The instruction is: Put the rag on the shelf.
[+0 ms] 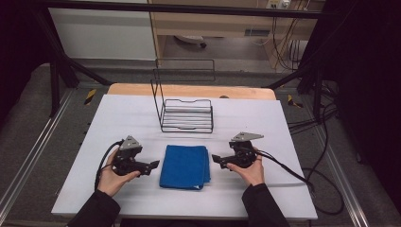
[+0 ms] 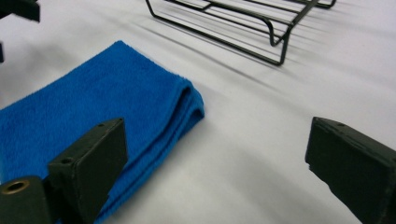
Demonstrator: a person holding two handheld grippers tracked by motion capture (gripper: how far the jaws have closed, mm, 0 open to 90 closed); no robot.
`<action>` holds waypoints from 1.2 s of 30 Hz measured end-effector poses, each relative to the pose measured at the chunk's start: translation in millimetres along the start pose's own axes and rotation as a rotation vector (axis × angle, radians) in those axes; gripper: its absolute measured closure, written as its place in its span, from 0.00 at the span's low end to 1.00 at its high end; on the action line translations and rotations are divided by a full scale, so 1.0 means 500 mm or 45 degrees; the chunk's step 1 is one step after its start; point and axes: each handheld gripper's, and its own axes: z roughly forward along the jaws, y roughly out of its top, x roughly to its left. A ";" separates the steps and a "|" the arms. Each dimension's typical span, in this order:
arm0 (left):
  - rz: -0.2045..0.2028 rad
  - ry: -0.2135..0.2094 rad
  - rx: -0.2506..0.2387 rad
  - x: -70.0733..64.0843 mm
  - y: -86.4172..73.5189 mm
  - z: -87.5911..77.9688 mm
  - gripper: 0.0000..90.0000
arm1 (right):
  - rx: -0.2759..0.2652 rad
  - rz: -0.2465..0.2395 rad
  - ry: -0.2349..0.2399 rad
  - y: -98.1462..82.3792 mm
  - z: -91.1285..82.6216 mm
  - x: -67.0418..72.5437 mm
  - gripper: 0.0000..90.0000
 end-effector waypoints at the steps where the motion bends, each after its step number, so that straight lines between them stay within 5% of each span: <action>1: -0.002 0.003 0.005 -0.002 0.008 0.007 0.11 | 0.002 0.004 0.004 -0.005 -0.005 -0.002 0.07; 15: -0.022 0.138 0.056 -0.016 0.057 0.112 0.28 | -0.013 0.023 0.001 -0.029 -0.028 -0.016 0.06; 25: -0.090 0.094 0.087 -0.005 0.051 0.132 0.57 | -0.003 0.026 0.002 -0.031 -0.025 -0.015 0.06; 36: -0.094 0.058 0.111 -0.012 0.045 0.148 0.76 | 0.013 0.035 0.022 -0.032 -0.018 -0.014 0.07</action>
